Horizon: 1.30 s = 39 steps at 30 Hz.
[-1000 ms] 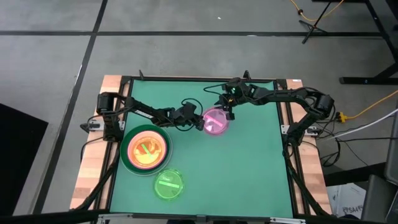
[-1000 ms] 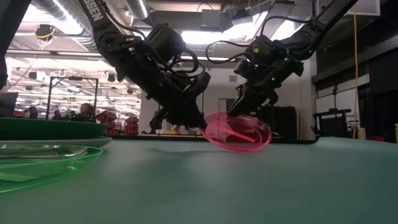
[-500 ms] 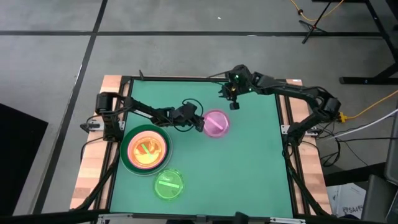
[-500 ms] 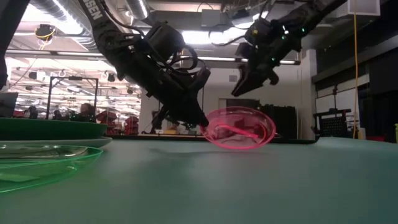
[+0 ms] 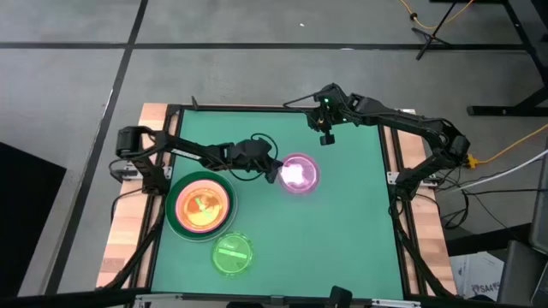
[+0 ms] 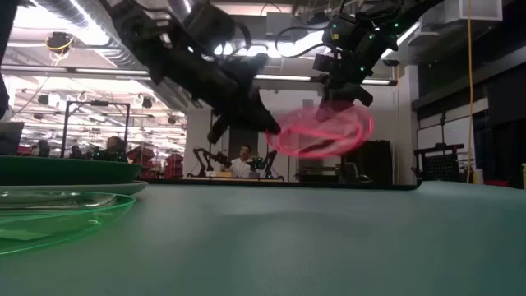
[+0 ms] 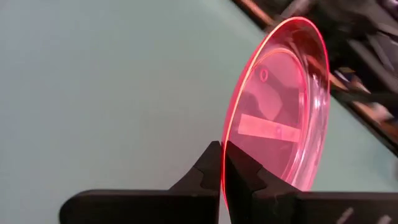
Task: Stack plastic plates
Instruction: Stack the light pink plate on top of the light green plate
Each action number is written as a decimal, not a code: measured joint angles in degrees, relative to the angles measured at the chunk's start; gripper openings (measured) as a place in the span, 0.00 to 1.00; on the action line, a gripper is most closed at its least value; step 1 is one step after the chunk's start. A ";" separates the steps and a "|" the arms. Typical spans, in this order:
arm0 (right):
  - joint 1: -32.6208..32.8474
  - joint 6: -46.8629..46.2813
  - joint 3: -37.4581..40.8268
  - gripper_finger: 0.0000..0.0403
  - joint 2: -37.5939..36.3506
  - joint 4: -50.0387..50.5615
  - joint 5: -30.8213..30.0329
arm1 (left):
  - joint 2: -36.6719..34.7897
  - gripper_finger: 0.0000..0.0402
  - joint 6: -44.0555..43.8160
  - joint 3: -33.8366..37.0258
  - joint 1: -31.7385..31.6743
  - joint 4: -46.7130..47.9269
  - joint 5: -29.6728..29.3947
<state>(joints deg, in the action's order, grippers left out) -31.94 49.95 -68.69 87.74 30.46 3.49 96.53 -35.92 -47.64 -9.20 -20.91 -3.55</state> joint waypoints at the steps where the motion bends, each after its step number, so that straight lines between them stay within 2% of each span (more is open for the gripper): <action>1: 0.00 -0.01 0.00 0.19 0.00 0.04 -0.30 | -1.32 0.00 0.73 0.00 -0.18 1.04 1.88; 6: 0.00 -0.04 0.00 0.19 0.00 0.20 -0.29 | -8.30 0.00 3.87 0.00 -1.46 8.35 13.86; 12: 0.04 -0.07 0.00 0.19 0.04 0.13 0.09 | -17.88 0.00 8.03 -0.02 -4.12 21.54 34.97; 16: 0.04 -0.13 0.00 0.19 0.06 0.13 0.13 | -23.37 0.00 8.07 -0.02 -5.16 31.62 42.14; 20: 0.04 -0.15 0.00 0.19 0.07 0.11 0.13 | -27.48 0.00 8.11 -0.02 -5.33 43.38 42.70; 25: 0.07 -0.15 0.00 0.19 0.07 0.11 0.17 | -30.03 0.00 8.47 -0.02 -5.31 59.15 40.63; 31: 0.07 -0.15 0.00 0.19 0.09 0.11 0.16 | -30.29 0.00 15.23 -0.02 -5.33 78.16 37.00; 35: 0.07 -0.15 0.00 0.19 0.09 0.11 0.17 | -30.27 0.00 20.59 -0.02 -5.33 87.59 33.48; 39: 0.07 -0.16 0.00 0.19 0.10 0.09 0.17 | -30.27 0.00 24.67 -0.02 -5.33 92.89 29.20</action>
<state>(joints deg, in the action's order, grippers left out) -31.88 49.79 -68.69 87.84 30.55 3.66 66.26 -11.25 -47.66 -14.52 71.98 25.65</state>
